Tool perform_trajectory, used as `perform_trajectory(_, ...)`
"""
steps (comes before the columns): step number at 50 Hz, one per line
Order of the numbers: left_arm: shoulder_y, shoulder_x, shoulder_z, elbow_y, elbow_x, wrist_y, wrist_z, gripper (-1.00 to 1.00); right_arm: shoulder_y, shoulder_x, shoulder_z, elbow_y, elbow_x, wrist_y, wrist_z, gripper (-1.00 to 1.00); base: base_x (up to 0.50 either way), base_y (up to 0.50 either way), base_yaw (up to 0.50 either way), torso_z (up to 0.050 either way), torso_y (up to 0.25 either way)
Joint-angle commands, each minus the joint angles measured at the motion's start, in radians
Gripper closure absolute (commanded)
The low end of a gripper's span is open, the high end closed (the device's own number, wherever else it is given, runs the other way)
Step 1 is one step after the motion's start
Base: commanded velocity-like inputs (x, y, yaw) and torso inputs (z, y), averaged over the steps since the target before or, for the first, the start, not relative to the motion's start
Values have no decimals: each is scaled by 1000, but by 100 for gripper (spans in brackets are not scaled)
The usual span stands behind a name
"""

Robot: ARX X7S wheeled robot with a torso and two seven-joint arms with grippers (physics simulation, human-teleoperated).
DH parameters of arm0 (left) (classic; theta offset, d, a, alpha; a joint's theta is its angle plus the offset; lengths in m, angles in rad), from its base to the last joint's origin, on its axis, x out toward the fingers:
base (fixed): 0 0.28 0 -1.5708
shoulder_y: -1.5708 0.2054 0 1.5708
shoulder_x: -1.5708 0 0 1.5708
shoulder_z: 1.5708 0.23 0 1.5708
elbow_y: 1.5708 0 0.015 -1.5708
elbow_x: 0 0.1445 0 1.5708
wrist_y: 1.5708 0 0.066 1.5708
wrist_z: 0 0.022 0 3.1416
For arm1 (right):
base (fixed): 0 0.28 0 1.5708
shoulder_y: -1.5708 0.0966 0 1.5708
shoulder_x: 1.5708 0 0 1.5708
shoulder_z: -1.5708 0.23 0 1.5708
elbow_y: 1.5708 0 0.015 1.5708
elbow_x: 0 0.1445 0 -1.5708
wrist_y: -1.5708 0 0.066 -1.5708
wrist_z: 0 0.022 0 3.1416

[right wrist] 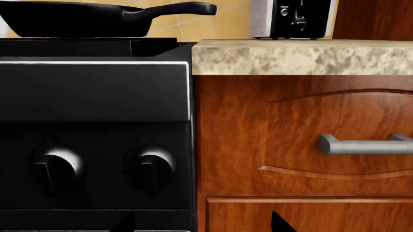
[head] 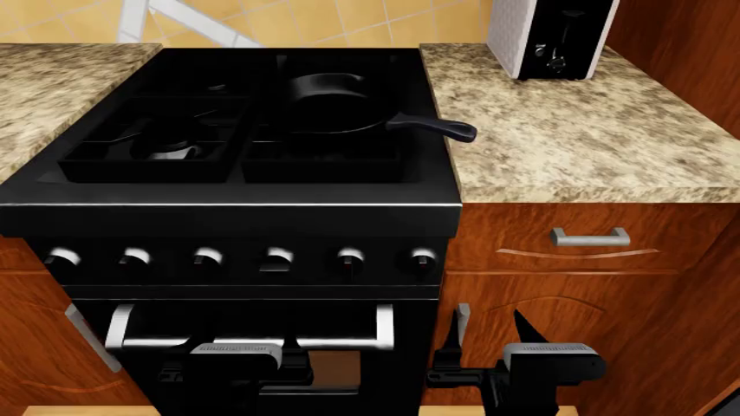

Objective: Turn on the front right burner of the stove.

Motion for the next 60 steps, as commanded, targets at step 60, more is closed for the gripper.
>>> perform_trajectory(60,-2,-105,125,-16,-109,7,-111,-100,4,131,-162,-184,99,233,67,-100,106,0,0,0,0)
